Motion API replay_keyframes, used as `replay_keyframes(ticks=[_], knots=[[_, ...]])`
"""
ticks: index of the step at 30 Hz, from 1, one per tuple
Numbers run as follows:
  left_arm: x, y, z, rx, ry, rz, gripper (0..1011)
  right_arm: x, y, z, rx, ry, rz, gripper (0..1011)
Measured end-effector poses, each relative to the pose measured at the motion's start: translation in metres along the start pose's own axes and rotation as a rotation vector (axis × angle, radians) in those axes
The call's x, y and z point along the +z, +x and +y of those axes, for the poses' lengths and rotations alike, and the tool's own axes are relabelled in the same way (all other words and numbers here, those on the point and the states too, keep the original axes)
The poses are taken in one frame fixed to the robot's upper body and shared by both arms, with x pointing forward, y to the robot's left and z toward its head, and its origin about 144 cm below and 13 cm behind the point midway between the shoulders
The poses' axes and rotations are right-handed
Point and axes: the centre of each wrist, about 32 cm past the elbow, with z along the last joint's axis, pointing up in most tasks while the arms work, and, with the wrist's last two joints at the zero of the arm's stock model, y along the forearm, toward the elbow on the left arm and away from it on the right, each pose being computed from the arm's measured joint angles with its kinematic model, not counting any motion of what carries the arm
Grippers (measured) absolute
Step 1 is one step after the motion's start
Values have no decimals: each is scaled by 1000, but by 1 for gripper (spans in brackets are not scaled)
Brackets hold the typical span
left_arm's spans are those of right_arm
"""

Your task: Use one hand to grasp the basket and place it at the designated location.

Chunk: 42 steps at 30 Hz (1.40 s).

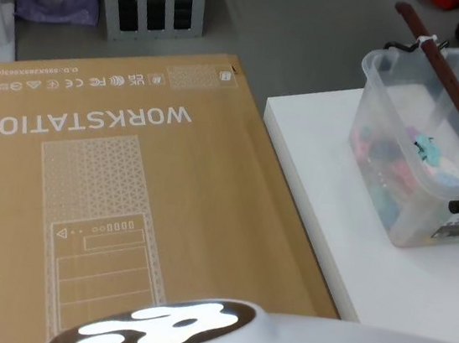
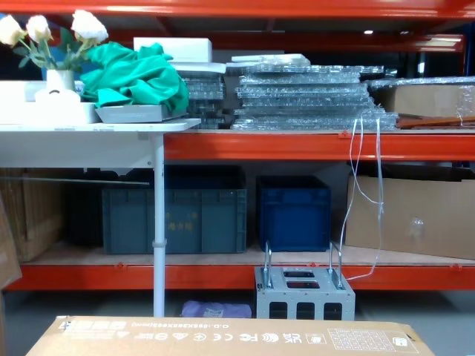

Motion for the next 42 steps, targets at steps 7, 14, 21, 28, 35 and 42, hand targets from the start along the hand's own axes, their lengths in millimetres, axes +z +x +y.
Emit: replay_keyframes(ticks=[7,14,21,28,35,42], knots=[[0,0,0,0,0,0,0,0,0,0,0,0,1,1001],[0,0,0,0,0,0,0,6,5,10,17,-7,-6,1002],[0,0,0,0,0,0,0,13,9,23,48,-46,21,1001],[0,0,0,0,0,0,0,12,8,35,69,-52,28,1002],[0,0,0,0,0,0,0,6,5,49,90,-14,30,1002],[0,0,0,0,0,0,0,1,2,66,113,30,27,1001]])
